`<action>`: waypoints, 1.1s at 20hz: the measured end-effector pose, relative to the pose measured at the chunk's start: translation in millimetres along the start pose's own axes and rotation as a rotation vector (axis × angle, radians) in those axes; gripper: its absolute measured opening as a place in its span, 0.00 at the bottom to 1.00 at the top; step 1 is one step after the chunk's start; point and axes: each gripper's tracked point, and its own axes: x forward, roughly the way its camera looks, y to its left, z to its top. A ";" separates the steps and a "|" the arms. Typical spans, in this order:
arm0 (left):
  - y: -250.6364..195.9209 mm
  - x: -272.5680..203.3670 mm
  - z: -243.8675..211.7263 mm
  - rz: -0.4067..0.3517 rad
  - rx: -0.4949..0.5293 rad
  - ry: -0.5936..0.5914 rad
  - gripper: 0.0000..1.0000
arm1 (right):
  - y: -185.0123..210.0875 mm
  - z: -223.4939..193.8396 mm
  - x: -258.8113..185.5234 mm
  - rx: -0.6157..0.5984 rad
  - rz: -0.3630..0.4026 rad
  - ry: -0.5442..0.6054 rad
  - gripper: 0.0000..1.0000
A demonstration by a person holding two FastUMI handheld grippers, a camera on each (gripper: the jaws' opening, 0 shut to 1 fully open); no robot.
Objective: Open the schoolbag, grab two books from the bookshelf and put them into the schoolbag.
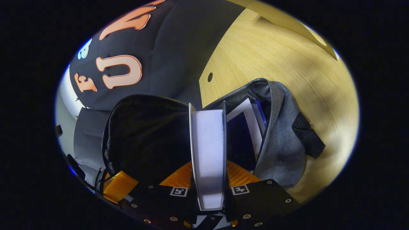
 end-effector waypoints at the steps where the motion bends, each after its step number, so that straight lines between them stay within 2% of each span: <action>1: -0.7 -0.4 1.4 -0.009 -0.010 -0.002 0.02 | -3.1 -1.8 -4.7 -0.009 0.003 0.011 0.35; 5: 0.1 1.4 3.8 -0.027 -0.037 -0.006 0.02 | 2.3 7.3 -14.7 -0.017 0.059 0.036 0.33; 6: -3.1 0.5 5.3 -0.039 -0.045 -0.006 0.02 | 3.4 7.1 -15.5 -0.039 0.061 0.050 0.43; 7: -5.1 0.3 5.2 -0.044 -0.045 -0.001 0.00 | 2.4 7.8 -14.3 -0.061 0.059 0.046 0.32; 10: -14.1 5.0 1.1 -0.038 0.011 0.018 0.03 | 1.7 9.4 -13.7 -0.063 0.063 0.055 0.32; 12: -19.8 10.6 3.2 -0.036 0.031 0.030 0.03 | -2.1 8.4 -9.6 -0.061 0.045 0.062 0.31; 13: -21.8 12.6 5.1 -0.036 0.035 0.033 0.02 | -5.9 7.8 0.8 -0.051 0.036 0.071 0.43; 14: -23.1 16.7 4.7 -0.035 0.035 0.041 0.03 | -7.7 10.3 8.6 -0.045 0.028 0.072 0.32; 16: -18.9 20.3 5.4 -0.024 0.024 0.045 0.02 | -13.0 18.4 17.0 -0.009 -0.010 0.069 0.36; 17: -14.7 21.0 5.0 -0.010 0.019 0.045 0.02 | -19.9 17.7 16.8 0.017 -0.059 0.085 0.39; 18: -12.4 23.1 5.9 -0.004 0.011 0.042 0.02 | -26.1 20.2 18.4 0.022 -0.100 0.087 0.30; 19: -8.6 24.3 6.5 0.010 0.000 0.044 0.02 | -33.8 24.3 17.1 0.005 -0.152 0.084 0.65; 21: -4.3 24.2 3.8 0.018 -0.025 0.040 0.02 | -38.6 30.7 4.0 -0.042 -0.209 0.081 0.49; 22: -5.2 25.5 3.2 0.017 -0.040 0.041 0.02 | -38.1 36.6 -4.6 -0.059 -0.228 0.072 0.56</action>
